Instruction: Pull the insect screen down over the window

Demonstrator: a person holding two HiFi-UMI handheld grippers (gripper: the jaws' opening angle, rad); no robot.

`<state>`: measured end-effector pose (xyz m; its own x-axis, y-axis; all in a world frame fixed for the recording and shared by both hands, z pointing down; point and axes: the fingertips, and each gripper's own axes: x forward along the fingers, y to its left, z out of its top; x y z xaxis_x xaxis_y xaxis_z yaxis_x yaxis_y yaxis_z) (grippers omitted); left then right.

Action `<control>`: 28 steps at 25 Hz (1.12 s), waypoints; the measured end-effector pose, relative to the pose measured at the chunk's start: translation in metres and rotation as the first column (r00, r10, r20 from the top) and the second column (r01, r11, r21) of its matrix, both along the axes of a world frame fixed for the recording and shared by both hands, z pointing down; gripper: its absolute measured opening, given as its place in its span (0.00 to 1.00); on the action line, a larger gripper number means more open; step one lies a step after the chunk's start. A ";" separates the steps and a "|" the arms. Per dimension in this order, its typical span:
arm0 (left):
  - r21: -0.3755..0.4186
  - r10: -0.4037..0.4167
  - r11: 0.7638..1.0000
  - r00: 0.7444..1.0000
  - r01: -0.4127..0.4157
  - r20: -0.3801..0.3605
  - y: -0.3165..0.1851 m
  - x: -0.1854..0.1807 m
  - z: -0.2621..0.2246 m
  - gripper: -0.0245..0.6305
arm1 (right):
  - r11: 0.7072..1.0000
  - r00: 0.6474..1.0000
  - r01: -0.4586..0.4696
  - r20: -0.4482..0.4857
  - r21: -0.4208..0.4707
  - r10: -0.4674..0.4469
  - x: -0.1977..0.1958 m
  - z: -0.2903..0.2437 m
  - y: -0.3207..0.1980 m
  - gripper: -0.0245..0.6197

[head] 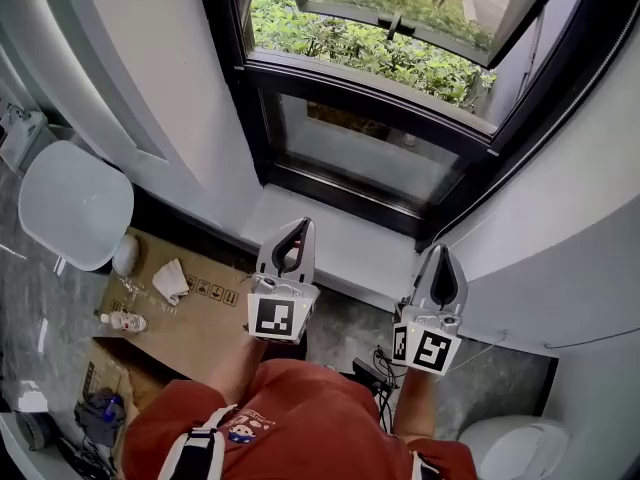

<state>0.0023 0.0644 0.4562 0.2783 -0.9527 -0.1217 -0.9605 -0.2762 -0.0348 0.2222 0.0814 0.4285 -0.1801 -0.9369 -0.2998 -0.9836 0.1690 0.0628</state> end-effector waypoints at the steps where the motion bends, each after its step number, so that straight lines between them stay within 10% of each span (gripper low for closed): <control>1: 0.001 0.002 1.000 1.000 -0.002 -0.001 -0.009 -0.005 -0.002 0.04 | 1.000 1.000 -0.002 0.002 0.000 0.002 -0.005 -0.002 -0.009 0.05; 28: -0.007 0.133 0.991 0.990 -0.133 -0.053 -0.188 -0.091 -0.027 0.04 | 0.993 0.991 -0.114 -0.063 -0.006 0.114 -0.096 -0.027 -0.157 0.05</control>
